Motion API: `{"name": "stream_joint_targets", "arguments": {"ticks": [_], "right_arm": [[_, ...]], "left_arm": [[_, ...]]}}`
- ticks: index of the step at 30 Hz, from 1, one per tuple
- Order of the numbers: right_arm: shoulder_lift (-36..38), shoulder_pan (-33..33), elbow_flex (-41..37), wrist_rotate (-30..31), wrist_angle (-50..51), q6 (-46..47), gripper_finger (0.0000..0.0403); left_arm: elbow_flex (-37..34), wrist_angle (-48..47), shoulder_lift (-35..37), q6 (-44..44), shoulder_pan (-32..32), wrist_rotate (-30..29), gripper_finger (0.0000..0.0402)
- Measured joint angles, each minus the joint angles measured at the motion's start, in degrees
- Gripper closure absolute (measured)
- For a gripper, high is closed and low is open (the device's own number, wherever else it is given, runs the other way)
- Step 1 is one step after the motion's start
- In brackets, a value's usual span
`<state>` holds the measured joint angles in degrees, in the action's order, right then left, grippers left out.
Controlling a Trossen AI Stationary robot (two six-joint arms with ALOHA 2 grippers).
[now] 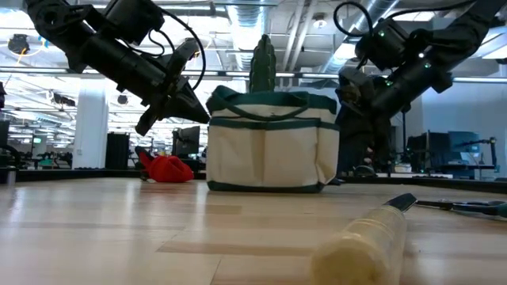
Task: Pick & Place Garden tools in Gardening bag
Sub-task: Adjust the gardening bag, then put the red gloves into the gardening bag
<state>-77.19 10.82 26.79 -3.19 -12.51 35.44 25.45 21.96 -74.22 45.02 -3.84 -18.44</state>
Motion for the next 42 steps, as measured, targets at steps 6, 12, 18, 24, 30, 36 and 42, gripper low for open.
{"name": "stream_joint_targets", "arguments": {"ticks": [6, 12, 18, 24, 30, 36, 42], "right_arm": [[0.0, 0.98, 0.0, 1.13, -0.09, -0.31, 0.0403], [0.0, 3.0, 0.8, 0.25, -0.33, -2.31, 0.0403], [0.0, 4.52, 3.68, -0.21, -0.39, -5.7, 0.0403], [0.0, 6.0, 5.93, -0.96, 2.18, -7.19, 0.0403], [3.77, 6.67, 11.0, 8.08, 19.22, -10.77, 0.0403], [11.24, 5.81, 17.73, 10.58, 28.58, -13.56, 0.0403], [17.66, 3.88, 23.02, 10.52, 30.42, -13.54, 0.0403]], "left_arm": [[0.0, 0.08, 0.0, 0.0, 0.44, -0.02, 0.0399], [0.0, 0.14, 0.0, 0.19, 1.79, 0.0, 0.0399], [0.0, 0.17, 0.0, 0.23, 2.47, 0.03, 0.0399], [0.0, 0.22, 0.0, 0.16, 2.47, 0.03, 0.0399], [-0.01, -2.56, 6.37, -9.38, 1.15, -0.16, 0.0399], [0.02, -10.79, 21.33, -21.3, -1.64, 0.27, 0.0399], [0.02, -15.14, 33.66, -22.47, -2.36, 5.27, 0.0399]]}}
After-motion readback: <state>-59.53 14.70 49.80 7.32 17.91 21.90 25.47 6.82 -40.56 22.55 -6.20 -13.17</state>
